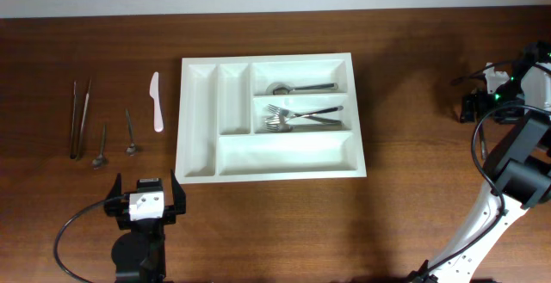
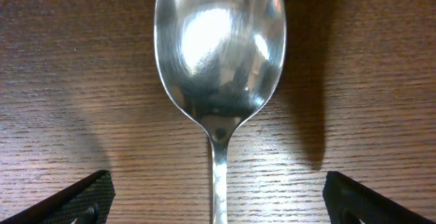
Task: Pack container
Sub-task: 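Lower the right gripper onto the spoon's neck and close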
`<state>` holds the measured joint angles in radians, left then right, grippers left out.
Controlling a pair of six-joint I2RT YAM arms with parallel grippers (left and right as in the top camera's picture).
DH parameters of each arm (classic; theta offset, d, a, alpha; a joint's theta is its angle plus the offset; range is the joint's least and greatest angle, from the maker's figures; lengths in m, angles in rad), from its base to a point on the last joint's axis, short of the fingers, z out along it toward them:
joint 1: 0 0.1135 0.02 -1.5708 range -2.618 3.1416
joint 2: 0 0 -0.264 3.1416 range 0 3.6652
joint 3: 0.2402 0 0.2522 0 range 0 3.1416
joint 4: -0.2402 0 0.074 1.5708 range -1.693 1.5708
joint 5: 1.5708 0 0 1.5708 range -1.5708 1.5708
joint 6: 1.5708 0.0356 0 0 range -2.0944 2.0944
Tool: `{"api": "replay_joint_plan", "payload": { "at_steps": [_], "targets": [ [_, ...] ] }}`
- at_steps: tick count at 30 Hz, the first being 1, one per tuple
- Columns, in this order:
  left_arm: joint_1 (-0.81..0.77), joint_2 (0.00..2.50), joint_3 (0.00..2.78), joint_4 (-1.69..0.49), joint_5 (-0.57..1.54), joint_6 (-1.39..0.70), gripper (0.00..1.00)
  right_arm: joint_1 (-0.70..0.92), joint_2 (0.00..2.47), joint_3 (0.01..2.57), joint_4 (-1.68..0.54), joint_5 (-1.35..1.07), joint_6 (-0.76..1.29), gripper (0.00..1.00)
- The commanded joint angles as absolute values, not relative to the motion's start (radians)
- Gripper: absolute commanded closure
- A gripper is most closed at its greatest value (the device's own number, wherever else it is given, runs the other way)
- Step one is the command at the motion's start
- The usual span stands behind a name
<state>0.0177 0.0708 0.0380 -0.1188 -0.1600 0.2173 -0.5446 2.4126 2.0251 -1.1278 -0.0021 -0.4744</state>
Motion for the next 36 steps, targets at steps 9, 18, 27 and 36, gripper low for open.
{"api": "replay_joint_plan", "payload": {
  "at_steps": [9,18,27,36],
  "targets": [
    [0.013,0.062,0.032,-0.116,-0.15,0.226,0.01,-0.552,2.431,2.005,-1.132,-0.015,-0.468,0.01],
    [0.013,0.062,0.032,-0.116,-0.15,0.226,0.01,-0.552,2.431,2.002,-1.138,-0.015,-0.461,0.01],
    [0.013,0.062,0.032,-0.116,-0.15,0.226,0.01,-0.552,2.431,2.001,-1.14,-0.015,-0.461,0.01],
    [0.013,0.062,0.032,-0.116,-0.15,0.226,0.01,-0.552,2.431,2.001,-1.147,-0.016,-0.461,0.01]
  ]
}}
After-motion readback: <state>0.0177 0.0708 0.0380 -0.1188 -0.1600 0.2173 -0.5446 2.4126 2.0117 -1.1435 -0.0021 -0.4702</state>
